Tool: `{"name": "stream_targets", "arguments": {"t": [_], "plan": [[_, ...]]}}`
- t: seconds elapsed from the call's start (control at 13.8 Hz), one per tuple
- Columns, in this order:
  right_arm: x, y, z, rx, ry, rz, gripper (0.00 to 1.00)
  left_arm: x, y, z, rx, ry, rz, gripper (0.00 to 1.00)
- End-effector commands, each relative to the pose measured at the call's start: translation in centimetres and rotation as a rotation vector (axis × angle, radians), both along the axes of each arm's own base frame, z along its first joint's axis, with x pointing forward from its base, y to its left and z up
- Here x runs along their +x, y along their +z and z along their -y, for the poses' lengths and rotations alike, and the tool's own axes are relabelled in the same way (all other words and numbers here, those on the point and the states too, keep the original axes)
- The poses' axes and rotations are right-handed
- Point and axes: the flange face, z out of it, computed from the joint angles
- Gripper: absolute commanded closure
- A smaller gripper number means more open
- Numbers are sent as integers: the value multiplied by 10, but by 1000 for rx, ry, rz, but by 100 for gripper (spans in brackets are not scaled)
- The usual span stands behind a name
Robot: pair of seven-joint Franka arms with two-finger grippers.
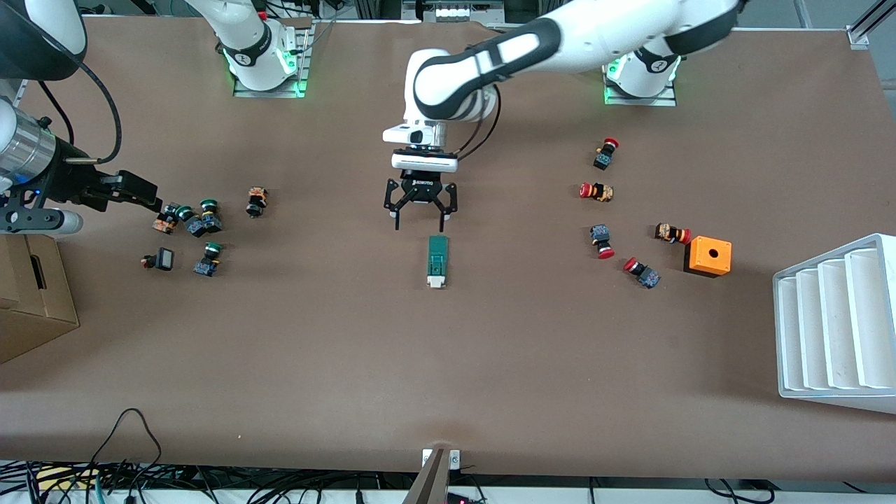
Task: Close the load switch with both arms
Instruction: 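Release the switch and lift the left gripper away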
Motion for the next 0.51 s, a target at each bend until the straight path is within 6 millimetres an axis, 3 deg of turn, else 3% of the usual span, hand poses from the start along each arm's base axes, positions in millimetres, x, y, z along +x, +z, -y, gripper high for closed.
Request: {"name": "stream_targets", "arguments": {"t": [0.0,0.29,0.43], "plan": [[1,2,-4,-19,27,5,1,25,86,-33,-12,-30,-140,0],[4,3,-7,-30,30,7,1,76,185,-93,-14,-57,-387,0],[3,3,-7,-35,32,1,1,98,215,-113,45,-63,-476,0]]}}
